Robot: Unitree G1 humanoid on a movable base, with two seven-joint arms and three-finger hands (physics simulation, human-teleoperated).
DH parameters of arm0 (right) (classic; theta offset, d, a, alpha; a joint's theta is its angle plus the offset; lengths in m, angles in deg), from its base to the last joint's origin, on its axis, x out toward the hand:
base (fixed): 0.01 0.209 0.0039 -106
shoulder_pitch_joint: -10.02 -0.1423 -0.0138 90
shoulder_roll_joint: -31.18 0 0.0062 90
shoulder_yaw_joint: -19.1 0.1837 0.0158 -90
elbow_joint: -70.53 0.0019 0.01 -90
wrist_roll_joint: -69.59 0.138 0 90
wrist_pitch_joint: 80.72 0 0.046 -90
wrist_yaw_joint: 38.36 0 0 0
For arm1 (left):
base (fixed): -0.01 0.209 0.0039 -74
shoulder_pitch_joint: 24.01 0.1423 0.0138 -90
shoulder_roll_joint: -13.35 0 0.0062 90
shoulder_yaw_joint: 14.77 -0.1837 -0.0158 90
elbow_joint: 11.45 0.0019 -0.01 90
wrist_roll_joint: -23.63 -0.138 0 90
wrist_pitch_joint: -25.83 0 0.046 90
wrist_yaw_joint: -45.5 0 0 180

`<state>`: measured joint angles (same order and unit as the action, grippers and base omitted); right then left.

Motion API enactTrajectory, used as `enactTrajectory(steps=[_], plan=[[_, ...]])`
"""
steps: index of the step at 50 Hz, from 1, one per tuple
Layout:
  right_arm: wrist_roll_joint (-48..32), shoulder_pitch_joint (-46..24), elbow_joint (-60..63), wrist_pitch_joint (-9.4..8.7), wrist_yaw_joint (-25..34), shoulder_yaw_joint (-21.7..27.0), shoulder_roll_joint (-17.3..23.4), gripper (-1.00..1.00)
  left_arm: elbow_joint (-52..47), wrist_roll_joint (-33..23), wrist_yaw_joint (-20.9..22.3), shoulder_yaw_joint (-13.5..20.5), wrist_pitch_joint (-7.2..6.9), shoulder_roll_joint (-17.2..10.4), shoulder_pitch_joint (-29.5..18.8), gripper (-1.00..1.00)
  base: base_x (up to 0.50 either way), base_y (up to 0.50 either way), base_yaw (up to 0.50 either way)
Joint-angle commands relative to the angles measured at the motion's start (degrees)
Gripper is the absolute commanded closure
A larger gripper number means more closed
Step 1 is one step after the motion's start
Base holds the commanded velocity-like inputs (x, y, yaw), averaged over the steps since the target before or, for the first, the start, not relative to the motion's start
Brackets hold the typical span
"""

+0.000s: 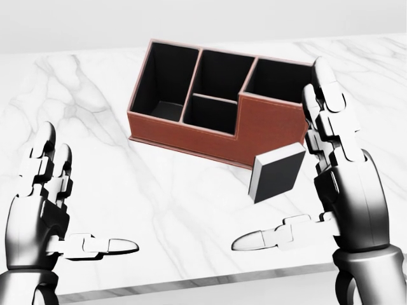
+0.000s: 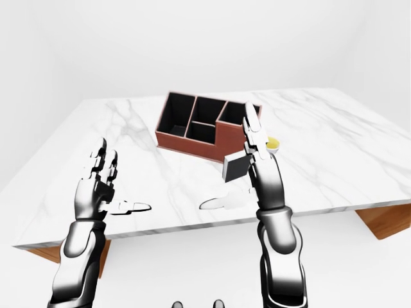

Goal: Pick up the book and place it in the right compartment of the caddy.

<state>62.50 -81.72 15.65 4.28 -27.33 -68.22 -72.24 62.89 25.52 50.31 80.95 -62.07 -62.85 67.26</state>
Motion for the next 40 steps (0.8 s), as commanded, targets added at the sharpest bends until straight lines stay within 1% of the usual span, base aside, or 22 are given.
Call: enactTrajectory(steps=[1, 12, 17, 40], plan=[[0.01, 0.31, 0.44, 0.0, 0.11, -0.03, -0.04, -1.0, -0.33, -0.15, 0.09, 0.11, 0.14, -0.05, 0.09, -1.0, 0.19, -0.02, 0.0], [-0.47, 0.51, 1.21, 0.0, 0.37, -0.3, -0.02, -1.0, 0.15, -0.03, 0.17, 0.4, 0.27, -0.18, -0.33, -1.0, 0.19, -0.02, 0.0], [-0.73, 0.7, 0.87, 0.0, 0.4, -0.51, -0.09, -1.0, 0.54, -0.01, 0.16, 0.46, 0.54, -0.21, -0.41, -1.0, 0.19, -0.02, 0.0], [-1.26, 0.79, 0.94, 0.0, 0.7, -0.91, -0.23, -1.0, 0.53, 0.02, 0.13, 0.5, 0.5, -0.25, -0.43, -1.0, 0.19, -0.02, 0.0]])
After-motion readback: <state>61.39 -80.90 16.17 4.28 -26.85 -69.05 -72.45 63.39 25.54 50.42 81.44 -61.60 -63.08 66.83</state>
